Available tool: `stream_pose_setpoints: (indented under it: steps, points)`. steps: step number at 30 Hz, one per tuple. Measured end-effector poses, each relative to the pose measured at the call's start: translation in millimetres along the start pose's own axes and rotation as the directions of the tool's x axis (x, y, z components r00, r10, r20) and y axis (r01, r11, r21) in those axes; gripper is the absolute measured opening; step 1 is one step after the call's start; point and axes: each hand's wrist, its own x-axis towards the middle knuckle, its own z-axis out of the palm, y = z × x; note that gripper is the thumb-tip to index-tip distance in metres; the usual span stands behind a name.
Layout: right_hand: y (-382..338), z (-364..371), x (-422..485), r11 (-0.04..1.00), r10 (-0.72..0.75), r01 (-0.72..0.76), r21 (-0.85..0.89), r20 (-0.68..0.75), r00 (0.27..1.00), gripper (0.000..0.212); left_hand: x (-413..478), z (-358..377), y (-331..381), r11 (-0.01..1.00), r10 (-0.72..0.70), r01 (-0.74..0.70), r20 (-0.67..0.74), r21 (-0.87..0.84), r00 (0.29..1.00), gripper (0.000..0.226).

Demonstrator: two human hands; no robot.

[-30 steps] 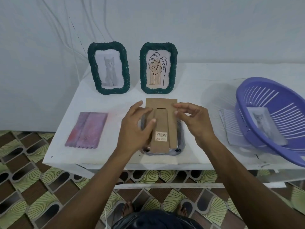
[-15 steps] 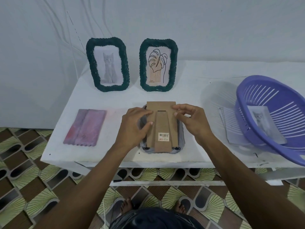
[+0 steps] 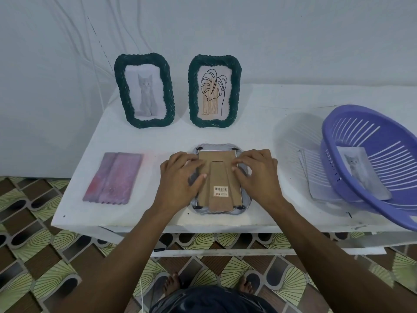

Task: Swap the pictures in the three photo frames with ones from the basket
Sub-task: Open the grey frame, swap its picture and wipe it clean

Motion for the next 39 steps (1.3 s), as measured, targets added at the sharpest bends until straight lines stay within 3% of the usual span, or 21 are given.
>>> stream_pose_setpoints:
  steps: [20, 32, 39]
  points:
    - [13.4, 7.5, 12.3, 0.979, 0.056, -0.055, 0.196, -0.002, 0.998, 0.013, 26.2, 11.5, -0.9, 0.965, -0.078, 0.085, 0.040, -0.247, 0.996, 0.039]
    - [14.0, 5.5, 14.2, 0.977, 0.022, -0.030, 0.212, 0.039, 0.999, 0.015, 37.9, 12.0, -3.9, 0.965, -0.085, 0.101, 0.075, -0.244, 0.994, 0.044]
    - [17.9, -0.4, 32.6, 0.963, 0.089, -0.096, 0.253, 0.039, 0.995, 0.018, 52.5, 8.4, -5.1, 0.975, -0.079, 0.085, 0.035, -0.204, 0.996, 0.036]
